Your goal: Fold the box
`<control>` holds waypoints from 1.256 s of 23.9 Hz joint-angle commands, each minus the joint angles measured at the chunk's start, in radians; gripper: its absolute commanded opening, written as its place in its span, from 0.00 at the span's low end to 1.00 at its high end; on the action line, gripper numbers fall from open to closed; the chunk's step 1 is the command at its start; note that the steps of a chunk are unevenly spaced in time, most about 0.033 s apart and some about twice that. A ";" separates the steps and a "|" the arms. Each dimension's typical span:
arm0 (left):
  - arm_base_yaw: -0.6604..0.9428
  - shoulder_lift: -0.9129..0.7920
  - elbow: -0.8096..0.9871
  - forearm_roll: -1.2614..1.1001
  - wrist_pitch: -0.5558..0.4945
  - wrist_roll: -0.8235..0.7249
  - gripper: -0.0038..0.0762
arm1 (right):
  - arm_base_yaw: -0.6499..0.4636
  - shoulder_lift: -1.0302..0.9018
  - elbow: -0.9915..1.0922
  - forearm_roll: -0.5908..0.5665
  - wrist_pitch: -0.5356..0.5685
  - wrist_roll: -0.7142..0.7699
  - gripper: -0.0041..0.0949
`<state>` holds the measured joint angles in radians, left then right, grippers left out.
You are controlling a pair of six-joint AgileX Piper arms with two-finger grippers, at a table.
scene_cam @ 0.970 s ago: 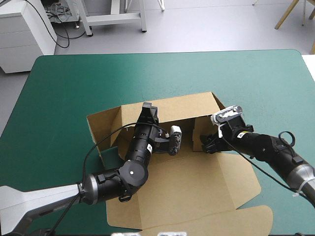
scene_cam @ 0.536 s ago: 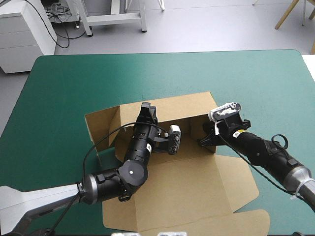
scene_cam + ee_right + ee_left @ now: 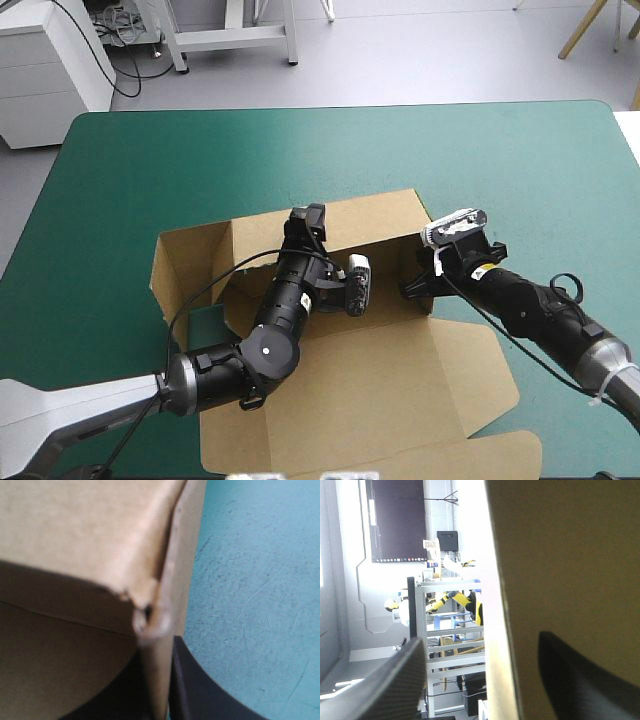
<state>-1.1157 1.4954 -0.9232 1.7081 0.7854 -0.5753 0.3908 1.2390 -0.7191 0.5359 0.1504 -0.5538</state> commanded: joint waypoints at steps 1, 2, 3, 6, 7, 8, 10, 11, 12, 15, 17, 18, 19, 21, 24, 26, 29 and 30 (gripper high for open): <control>-0.007 -0.035 -0.027 0.107 0.035 -0.063 0.86 | 0.004 -0.031 -0.029 0.018 -0.091 0.007 0.02; -0.007 -0.035 -0.027 0.107 0.035 -0.063 0.86 | 0.004 -0.030 -0.029 0.018 -0.099 0.007 0.02; -0.009 -0.035 -0.027 0.107 0.035 -0.063 0.86 | 0.004 -0.025 -0.033 0.018 -0.118 0.009 0.02; -0.035 -0.035 -0.027 0.107 0.047 -0.050 0.86 | 0.002 -0.019 -0.067 0.020 -0.139 0.033 0.02; -0.049 -0.035 -0.027 0.107 0.054 -0.050 0.86 | -0.008 -0.008 -0.094 0.016 -0.139 0.033 0.02; -0.061 -0.035 -0.027 0.107 0.062 -0.048 0.86 | -0.017 0.007 -0.126 0.016 -0.137 0.033 0.02; -0.094 -0.035 -0.027 0.107 0.088 -0.048 0.86 | -0.051 0.062 -0.197 0.014 -0.123 0.033 0.02; -0.111 -0.035 -0.027 0.107 0.106 -0.048 0.86 | -0.082 0.111 -0.254 0.014 -0.096 0.033 0.02; -0.122 -0.035 -0.027 0.107 0.123 -0.045 0.86 | -0.104 0.149 -0.295 0.014 -0.075 0.033 0.02; -0.127 -0.035 -0.027 0.107 0.135 -0.045 0.86 | -0.154 0.230 -0.404 0.012 -0.029 0.035 0.03; -0.127 -0.035 -0.027 0.107 0.131 -0.045 0.86 | -0.165 0.264 -0.451 -0.008 -0.010 0.035 0.03; -0.127 -0.035 -0.027 0.107 0.131 -0.045 0.86 | -0.173 0.281 -0.477 -0.020 0.009 0.037 0.03; -0.127 -0.035 -0.027 0.107 0.133 -0.045 0.86 | -0.175 0.299 -0.507 -0.031 0.034 0.043 0.03; -0.127 -0.035 -0.027 0.107 0.138 -0.045 0.82 | -0.175 0.310 -0.531 -0.044 0.057 0.059 0.03; -0.127 -0.035 -0.027 0.103 0.150 -0.035 0.57 | -0.175 0.313 -0.548 -0.050 0.067 0.064 0.03; -0.127 -0.035 -0.035 0.077 0.156 0.031 0.22 | -0.175 0.313 -0.548 -0.053 0.072 0.064 0.03; -0.125 -0.035 -0.101 -0.096 0.106 0.228 0.08 | -0.175 0.313 -0.548 -0.057 0.081 0.067 0.03; -0.123 -0.035 -0.136 -0.187 0.090 0.300 0.06 | -0.175 0.313 -0.548 -0.057 0.082 0.067 0.03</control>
<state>-1.2369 1.4954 -0.9660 1.6298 0.8734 -0.4332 0.2216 1.5930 -1.2281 0.4645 0.2850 -0.4971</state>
